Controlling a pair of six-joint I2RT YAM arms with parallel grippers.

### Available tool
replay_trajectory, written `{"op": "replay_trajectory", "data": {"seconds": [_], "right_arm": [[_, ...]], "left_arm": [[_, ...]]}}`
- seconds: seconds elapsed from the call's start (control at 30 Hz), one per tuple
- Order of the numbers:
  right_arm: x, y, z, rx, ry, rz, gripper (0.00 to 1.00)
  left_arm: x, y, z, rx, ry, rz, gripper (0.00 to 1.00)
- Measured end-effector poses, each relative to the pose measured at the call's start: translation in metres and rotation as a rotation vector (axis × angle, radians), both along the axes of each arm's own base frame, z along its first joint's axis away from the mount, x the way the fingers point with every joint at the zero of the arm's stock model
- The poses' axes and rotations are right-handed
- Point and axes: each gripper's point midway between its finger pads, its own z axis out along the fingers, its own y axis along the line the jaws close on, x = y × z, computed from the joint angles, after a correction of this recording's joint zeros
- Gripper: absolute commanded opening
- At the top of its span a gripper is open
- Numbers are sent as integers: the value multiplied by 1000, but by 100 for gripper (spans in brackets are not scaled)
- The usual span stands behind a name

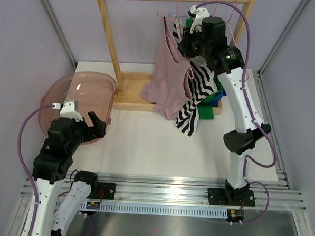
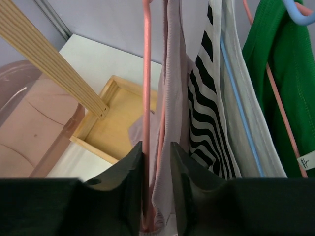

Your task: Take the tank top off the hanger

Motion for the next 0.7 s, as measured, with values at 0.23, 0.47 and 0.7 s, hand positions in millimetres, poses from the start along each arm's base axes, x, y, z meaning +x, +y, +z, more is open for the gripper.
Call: {"op": "replay_trajectory", "data": {"seconds": [0.23,0.47,0.7], "right_arm": [[5,3,-5,-24,-9,-2,0],[2,6,5,-16,-31,-5,0],[-10,-1,26,22,-58,-23,0]], "left_arm": [[1,-1,-1,-2,-1,-3,99],[2,-2,-6,-3,9,-7,99],[4,-3,-7,-6,5,-11,99]]}}
